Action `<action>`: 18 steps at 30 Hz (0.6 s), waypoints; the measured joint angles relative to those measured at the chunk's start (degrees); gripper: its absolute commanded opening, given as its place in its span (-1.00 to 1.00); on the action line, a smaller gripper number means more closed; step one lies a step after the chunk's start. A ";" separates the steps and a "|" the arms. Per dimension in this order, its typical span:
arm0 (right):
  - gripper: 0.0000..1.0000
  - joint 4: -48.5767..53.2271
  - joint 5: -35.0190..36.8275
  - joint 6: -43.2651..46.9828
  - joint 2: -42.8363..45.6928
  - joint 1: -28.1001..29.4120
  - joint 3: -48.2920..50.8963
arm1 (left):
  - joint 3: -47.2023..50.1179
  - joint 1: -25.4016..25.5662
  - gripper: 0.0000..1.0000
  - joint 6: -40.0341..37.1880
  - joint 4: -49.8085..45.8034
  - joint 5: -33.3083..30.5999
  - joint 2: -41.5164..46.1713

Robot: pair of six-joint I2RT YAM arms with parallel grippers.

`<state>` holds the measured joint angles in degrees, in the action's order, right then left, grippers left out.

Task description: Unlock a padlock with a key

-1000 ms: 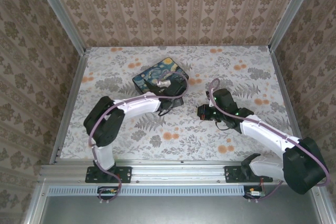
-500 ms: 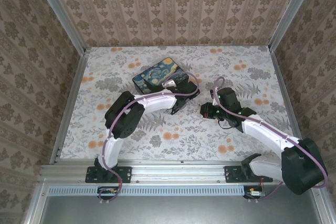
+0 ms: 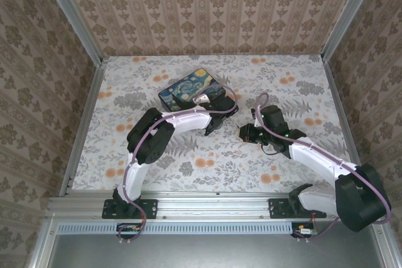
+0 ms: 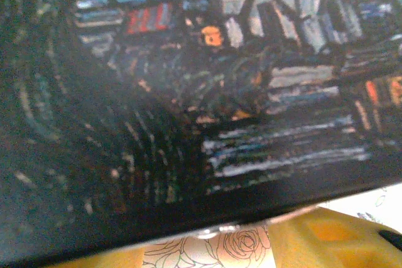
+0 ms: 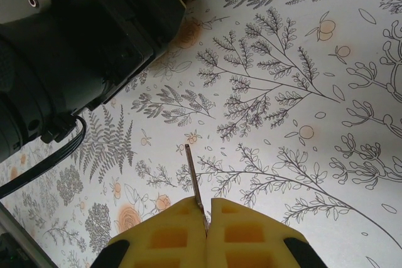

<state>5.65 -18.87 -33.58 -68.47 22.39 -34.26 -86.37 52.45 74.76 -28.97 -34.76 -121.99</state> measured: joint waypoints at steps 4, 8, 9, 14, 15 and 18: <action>-1.00 -0.28 -0.09 0.00 -0.35 0.00 0.00 | 0.00 -0.22 -0.07 -0.42 0.70 0.17 -0.17; -1.00 -0.33 -0.50 0.00 -0.83 0.00 0.00 | 0.04 -0.48 -0.18 -0.83 1.18 0.72 -0.22; -1.00 -0.35 -0.70 0.00 -0.94 0.00 0.00 | 0.11 -0.55 -0.20 -1.03 1.25 0.92 -0.22; -1.00 -1.11 -1.64 0.02 -1.97 0.00 0.00 | 0.72 -0.81 -0.29 -2.67 2.78 1.79 -0.17; -1.00 -1.18 -1.86 0.02 -2.21 0.00 0.00 | 1.18 -0.81 -0.31 -3.48 3.39 1.97 0.04; -1.00 -1.20 -2.51 0.00 -2.54 0.04 0.00 | 2.99 -1.11 -0.37 -5.68 5.20 3.37 1.40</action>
<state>4.45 -21.39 -33.58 -71.00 22.44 -34.26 -83.37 51.33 69.08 -23.77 -31.40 -120.60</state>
